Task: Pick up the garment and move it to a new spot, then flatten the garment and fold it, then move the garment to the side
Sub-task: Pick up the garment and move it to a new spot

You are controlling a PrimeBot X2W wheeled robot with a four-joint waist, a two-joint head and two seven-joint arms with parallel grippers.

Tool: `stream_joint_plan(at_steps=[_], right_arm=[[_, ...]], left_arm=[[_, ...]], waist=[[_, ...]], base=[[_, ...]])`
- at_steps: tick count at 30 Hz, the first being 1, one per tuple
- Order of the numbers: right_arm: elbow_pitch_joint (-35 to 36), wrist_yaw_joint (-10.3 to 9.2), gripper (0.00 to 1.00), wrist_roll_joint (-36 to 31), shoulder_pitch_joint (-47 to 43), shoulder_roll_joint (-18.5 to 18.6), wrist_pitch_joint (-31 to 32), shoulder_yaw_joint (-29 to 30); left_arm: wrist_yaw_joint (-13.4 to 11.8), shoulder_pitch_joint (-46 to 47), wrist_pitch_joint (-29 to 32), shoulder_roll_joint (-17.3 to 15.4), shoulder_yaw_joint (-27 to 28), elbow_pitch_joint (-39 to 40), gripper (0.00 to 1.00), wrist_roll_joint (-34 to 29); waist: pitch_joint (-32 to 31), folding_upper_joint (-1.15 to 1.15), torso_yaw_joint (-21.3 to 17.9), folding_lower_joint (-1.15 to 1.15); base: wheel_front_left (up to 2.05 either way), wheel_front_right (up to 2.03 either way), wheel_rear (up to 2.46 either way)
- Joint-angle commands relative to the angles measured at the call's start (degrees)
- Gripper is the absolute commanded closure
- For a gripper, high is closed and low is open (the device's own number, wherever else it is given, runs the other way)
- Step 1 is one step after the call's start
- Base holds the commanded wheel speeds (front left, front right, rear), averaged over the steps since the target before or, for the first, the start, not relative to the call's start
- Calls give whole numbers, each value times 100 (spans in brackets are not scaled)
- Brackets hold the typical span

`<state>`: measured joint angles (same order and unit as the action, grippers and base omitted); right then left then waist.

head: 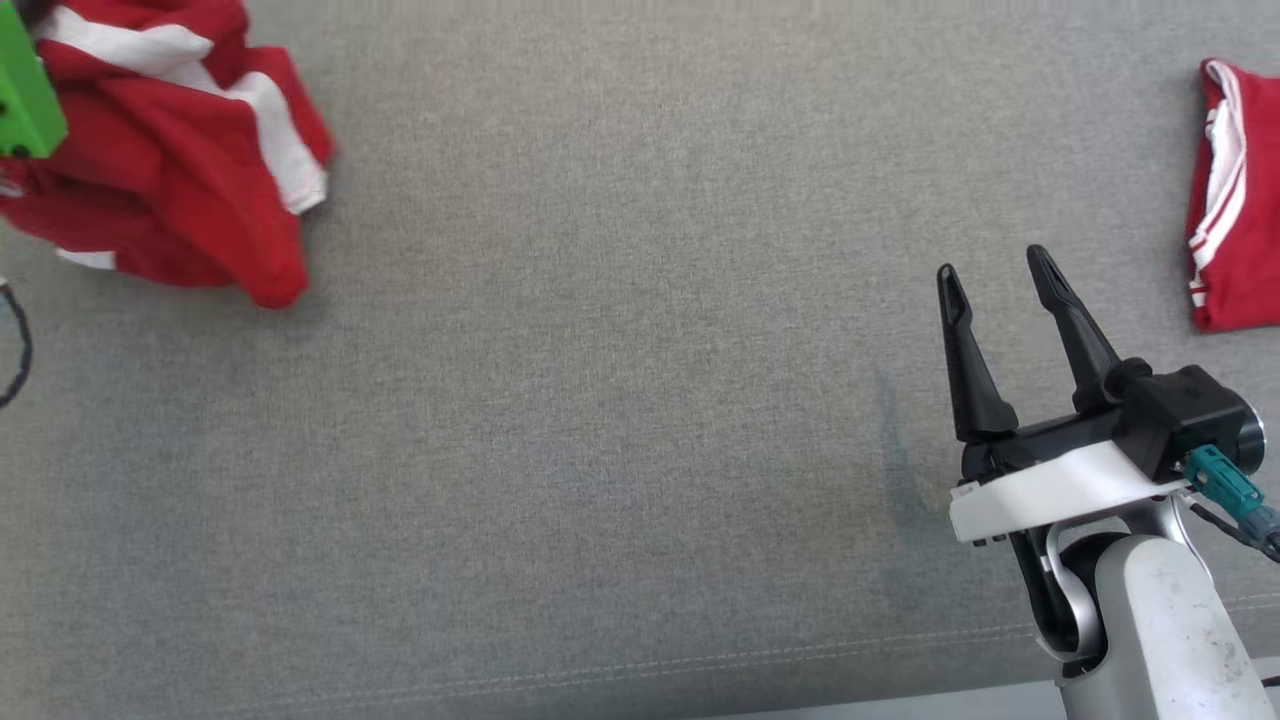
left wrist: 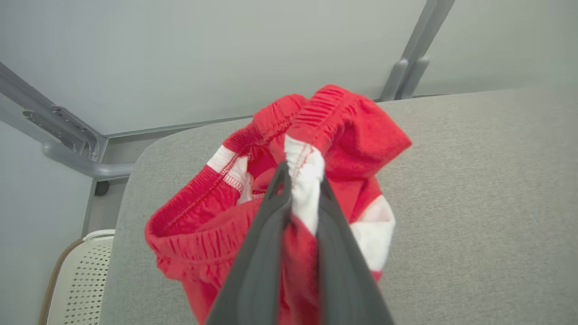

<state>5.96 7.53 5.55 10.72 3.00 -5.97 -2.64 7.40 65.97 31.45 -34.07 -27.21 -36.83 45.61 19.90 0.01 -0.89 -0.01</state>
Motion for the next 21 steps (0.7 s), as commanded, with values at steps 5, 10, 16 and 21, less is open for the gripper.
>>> stream_joint_plan(at_steps=[5, 10, 16, 21], right_arm=[[-281, -7, 0, 217, -154, -3, -172, 7], [-425, -7, 0, 342, -233, -5, -229, -32], [-483, -7, 0, 404, -229, -4, -288, -31], [-526, -7, 0, 478, -191, -6, -353, -86]], left_arm=[[11, -273, -97, 540, -198, 792, 100, 391], [-160, -392, -381, 1138, -428, 1215, 100, 319], [-640, -703, -903, 1860, -590, 1353, 100, 197], [-946, -1190, -1690, 2512, -717, 1198, 100, 84]], waist=[[-829, -1, -343, 1], [-1045, -1, -444, 1], [-1107, -1, -538, 1], [-1016, -1, -638, 1]], base=[[0, 0, 0], [0, 0, 0], [0, 0, 0], [0, 0, 0]])
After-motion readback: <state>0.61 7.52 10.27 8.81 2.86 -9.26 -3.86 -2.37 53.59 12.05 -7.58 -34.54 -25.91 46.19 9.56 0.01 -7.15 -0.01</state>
